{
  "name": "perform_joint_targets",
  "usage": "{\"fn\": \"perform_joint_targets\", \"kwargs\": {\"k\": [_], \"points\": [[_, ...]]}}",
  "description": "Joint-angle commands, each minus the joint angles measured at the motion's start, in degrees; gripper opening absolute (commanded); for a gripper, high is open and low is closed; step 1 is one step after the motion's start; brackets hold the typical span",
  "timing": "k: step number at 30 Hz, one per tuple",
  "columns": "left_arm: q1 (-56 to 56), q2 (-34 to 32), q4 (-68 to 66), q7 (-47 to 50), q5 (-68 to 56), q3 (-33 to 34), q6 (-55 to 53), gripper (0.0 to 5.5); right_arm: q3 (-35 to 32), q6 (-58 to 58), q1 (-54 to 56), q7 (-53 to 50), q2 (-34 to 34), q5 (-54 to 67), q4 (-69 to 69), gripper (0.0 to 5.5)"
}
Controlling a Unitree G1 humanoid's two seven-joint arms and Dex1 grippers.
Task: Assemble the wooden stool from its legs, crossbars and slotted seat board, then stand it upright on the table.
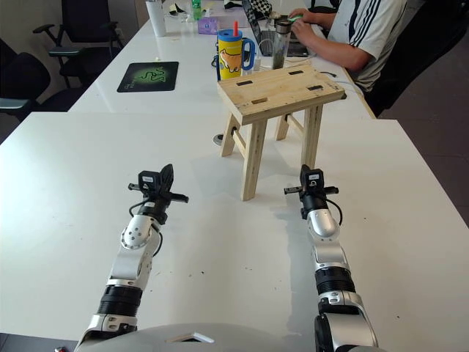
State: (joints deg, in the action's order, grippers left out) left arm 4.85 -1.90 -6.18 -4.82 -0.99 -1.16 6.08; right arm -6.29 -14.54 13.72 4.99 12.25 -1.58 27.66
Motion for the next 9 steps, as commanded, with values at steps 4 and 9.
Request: {"fn": "perform_joint_targets", "kwargs": {"k": [4, 9], "points": [[-1.1, -1.59, -0.28, -1.5, -0.87, 1.1, 0.32, 0.01, 1.86, -0.5, -4.33, -0.2, -1.71, -0.5, -3.32, 0.0], [-0.58, -4.73, 0.12, -4.89, -3.83, 3.64, -1.78, 0.01, 3.76, -0.4, -5.75, -2.45, -5.19, -1.06, -6.18, 0.0]]}}
